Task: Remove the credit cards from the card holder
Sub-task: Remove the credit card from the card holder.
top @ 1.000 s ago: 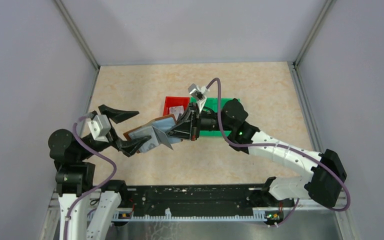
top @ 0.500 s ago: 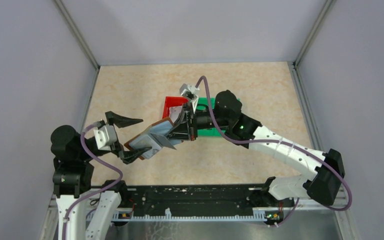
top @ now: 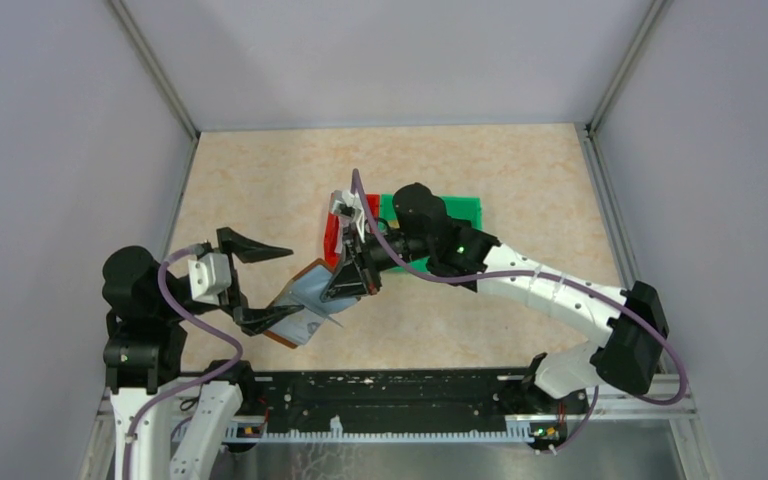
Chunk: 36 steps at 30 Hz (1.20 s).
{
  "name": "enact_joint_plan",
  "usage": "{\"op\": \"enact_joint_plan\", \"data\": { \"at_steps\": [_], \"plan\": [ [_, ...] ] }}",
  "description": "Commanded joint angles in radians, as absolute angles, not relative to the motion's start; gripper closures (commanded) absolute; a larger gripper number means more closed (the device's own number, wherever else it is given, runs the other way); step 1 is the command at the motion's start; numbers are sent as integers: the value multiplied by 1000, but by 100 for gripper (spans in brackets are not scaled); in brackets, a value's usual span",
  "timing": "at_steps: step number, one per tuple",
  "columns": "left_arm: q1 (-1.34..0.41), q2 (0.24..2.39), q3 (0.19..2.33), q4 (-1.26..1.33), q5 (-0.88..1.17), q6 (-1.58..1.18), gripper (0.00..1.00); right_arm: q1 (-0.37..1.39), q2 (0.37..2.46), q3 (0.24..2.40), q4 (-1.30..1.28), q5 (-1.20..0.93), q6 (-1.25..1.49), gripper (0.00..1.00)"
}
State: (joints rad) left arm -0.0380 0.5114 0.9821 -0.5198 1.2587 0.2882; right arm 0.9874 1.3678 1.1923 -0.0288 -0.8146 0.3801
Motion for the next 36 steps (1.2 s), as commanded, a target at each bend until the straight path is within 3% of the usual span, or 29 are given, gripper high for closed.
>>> {"op": "enact_joint_plan", "data": {
  "at_steps": [1, 12, 17, 28, 31, 34, 36],
  "plan": [
    [-40, 517, 984, -545, 1296, 307, 5, 1012, 1355, 1285, -28, -835, 339, 100],
    [-40, 516, 959, -641, 1295, 414, 8, 1018, 1343, 1296, 30, -884, 359, 100],
    [-40, 515, 956, -664, 1308, 433, 15, 1025, 1355, 1298, 36, -901, 356, 100],
    [-52, 530, 917, -685, 1331, 428, 66, 1034, 1339, 1309, 6, -832, 307, 100],
    [-52, 530, 902, -630, 1332, 342, 80, 1034, 1317, 1297, 17, -797, 298, 90],
    [-52, 534, 891, -574, 1323, 260, 98, 1030, 1304, 1293, 18, -762, 293, 73],
    [-52, 539, 884, -537, 1329, 206, 100, 1019, 1287, 1282, 23, -739, 297, 61]
  ]
}}
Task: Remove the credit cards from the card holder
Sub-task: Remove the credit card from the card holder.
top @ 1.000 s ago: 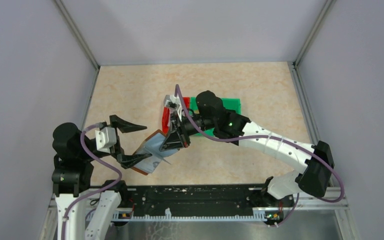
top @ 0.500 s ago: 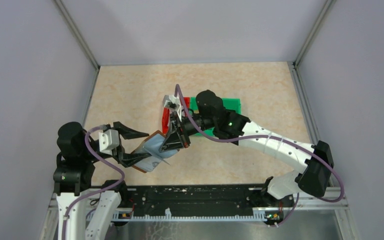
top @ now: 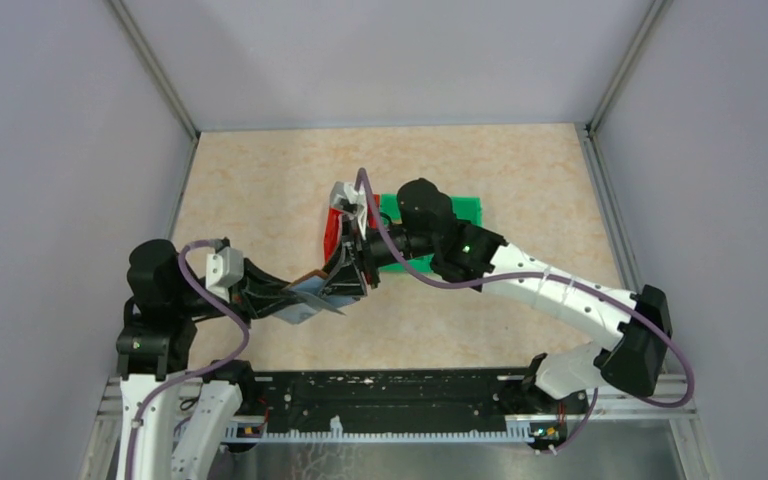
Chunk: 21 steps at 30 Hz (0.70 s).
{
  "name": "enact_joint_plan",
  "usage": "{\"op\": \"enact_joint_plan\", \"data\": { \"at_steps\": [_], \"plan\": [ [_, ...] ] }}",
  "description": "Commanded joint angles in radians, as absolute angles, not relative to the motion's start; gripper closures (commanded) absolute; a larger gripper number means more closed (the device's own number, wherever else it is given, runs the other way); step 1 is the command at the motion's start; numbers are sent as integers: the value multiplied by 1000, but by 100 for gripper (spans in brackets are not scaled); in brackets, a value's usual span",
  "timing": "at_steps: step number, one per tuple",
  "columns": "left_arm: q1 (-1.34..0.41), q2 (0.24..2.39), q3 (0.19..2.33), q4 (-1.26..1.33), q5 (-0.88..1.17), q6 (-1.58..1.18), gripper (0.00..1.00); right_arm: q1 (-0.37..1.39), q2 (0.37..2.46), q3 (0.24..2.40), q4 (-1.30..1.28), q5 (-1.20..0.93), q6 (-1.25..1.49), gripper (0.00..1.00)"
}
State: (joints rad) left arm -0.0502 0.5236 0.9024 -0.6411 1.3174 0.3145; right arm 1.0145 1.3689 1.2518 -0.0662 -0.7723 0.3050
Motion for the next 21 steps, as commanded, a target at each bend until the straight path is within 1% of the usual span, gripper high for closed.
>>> {"op": "enact_joint_plan", "data": {
  "at_steps": [1, 3, 5, 7, 12, 14, 18, 21],
  "plan": [
    [-52, 541, 882, -517, 1336, 178, 100, 1011, 1276, 1269, 33, -728, 301, 54],
    [-52, 547, 880, -487, 1341, 132, 100, 997, 1240, 1232, 73, -713, 316, 45],
    [-52, 552, 879, -474, 1343, 114, 100, 975, 1212, 1200, 117, -711, 341, 38],
    [-52, 555, 882, -471, 1342, 106, 100, 954, 1199, 1185, 139, -724, 359, 34],
    [-52, 560, 884, -448, 1358, 62, 100, 947, 1196, 1184, 102, -750, 330, 21],
    [-52, 561, 884, -426, 1370, 29, 100, 947, 1204, 1182, 91, -768, 321, 18],
    [-52, 566, 882, -373, 1381, -46, 100, 956, 1236, 1202, 68, -816, 306, 17],
    [-52, 571, 884, -367, 1377, -67, 100, 999, 1265, 1249, -28, -810, 224, 17]
  ]
}}
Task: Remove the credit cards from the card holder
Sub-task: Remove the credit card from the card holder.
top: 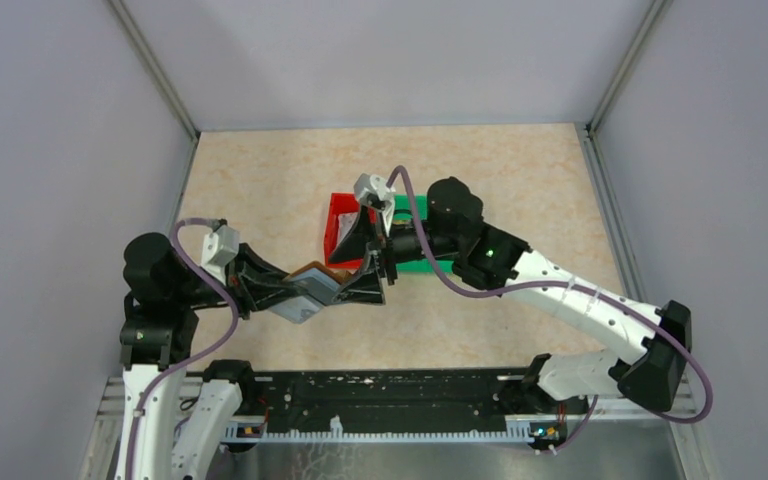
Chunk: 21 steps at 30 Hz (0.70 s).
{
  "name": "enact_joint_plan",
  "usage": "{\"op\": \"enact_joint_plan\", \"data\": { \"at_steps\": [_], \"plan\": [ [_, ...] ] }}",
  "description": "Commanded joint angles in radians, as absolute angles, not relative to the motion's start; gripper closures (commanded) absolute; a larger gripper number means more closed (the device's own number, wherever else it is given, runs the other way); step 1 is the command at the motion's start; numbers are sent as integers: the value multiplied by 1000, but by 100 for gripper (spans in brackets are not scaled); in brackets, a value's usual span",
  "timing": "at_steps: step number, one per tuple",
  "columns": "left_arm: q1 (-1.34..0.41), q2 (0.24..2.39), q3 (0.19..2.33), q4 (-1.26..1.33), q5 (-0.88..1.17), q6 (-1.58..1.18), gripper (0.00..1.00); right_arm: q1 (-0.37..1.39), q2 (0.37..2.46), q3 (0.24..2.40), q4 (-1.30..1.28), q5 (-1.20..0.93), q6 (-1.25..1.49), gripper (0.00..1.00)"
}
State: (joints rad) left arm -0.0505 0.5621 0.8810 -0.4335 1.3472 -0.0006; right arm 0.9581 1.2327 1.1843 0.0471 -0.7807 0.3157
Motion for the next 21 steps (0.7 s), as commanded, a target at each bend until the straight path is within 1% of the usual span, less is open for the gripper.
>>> {"op": "enact_joint_plan", "data": {
  "at_steps": [1, 5, 8, 10, 13, 14, 15, 16, 18, 19, 20, 21],
  "plan": [
    [-52, 574, 884, -366, 1374, -71, 100, 1011, 1277, 1265, -63, -802, 204, 17],
    [-52, 582, 888, -367, 1373, -75, 100, 1032, 1316, 1291, -102, -772, 183, 23],
    [-52, 583, 893, -369, 1383, -76, 100, 1038, 1328, 1291, -81, -743, 190, 34],
    [-52, 583, 898, -370, 1389, -75, 100, 1037, 1342, 1303, -88, -720, 194, 50],
    [-52, 580, 906, -383, 1390, -59, 100, 1038, 1351, 1314, -81, -715, 208, 83],
    [-52, 580, 908, -386, 1386, -55, 95, 1037, 1349, 1314, -77, -713, 214, 93],
    [-52, 580, 908, -387, 1382, -55, 84, 1038, 1345, 1312, -72, -704, 218, 100],
    [-52, 580, 908, -388, 1378, -57, 71, 1036, 1338, 1310, -67, -685, 224, 100],
    [-52, 577, 907, -390, 1352, -67, 32, 1028, 1319, 1296, -38, -671, 241, 100],
    [-52, 575, 909, -394, 1330, -74, 16, 1017, 1304, 1282, -14, -674, 262, 100],
    [-52, 572, 909, -395, 1305, -83, 6, 1004, 1287, 1260, 34, -680, 289, 100],
    [-52, 570, 910, -396, 1276, -88, 2, 985, 1269, 1234, 85, -689, 328, 100]
  ]
}}
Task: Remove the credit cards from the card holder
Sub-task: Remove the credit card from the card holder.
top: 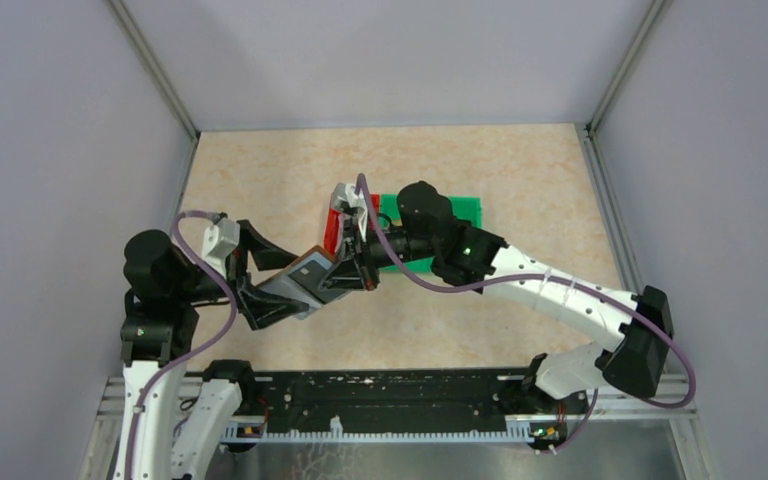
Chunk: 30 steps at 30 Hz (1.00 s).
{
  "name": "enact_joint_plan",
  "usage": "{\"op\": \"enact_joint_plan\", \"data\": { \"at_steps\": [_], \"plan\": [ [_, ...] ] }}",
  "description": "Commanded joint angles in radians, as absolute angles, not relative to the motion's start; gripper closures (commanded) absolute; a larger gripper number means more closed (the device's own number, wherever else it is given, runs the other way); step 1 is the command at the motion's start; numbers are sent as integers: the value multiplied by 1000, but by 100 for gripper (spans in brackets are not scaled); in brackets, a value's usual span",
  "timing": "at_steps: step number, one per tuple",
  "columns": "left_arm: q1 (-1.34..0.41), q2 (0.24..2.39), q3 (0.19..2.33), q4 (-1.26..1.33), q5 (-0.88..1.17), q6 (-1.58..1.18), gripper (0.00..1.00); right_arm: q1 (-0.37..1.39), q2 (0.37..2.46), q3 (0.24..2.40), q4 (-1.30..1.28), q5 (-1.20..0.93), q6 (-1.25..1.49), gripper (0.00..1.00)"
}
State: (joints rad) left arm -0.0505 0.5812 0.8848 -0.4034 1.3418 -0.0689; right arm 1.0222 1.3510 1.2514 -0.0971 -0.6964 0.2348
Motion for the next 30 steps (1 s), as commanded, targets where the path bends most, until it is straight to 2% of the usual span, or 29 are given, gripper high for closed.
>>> {"op": "enact_joint_plan", "data": {
  "at_steps": [1, 5, 9, 15, 18, 21, 24, 30],
  "plan": [
    [-52, 568, 910, -396, 1263, -87, 1, 963, 1248, 1200, 149, -705, 390, 100],
    [-52, 565, 912, -381, 1206, -115, 1, 906, 1162, 1040, 481, -721, 578, 100],
    [-52, 558, 908, -318, 1121, -194, 1, 904, 1154, 973, 629, -737, 674, 100],
    [-53, 564, 893, -241, 1152, -329, 2, 903, 1159, 899, 843, -724, 797, 100],
    [-52, 566, 869, -99, 1224, -481, 4, 904, 1169, 868, 927, -714, 847, 100],
    [-52, 565, 816, 160, 1326, -714, 6, 904, 1181, 842, 1004, -699, 887, 100],
    [-52, 561, 773, 329, 1349, -870, 12, 904, 1208, 823, 1091, -687, 943, 100],
    [-52, 567, 743, 466, 1348, -1019, 27, 912, 1260, 807, 1222, -672, 1014, 100]
  ]
}}
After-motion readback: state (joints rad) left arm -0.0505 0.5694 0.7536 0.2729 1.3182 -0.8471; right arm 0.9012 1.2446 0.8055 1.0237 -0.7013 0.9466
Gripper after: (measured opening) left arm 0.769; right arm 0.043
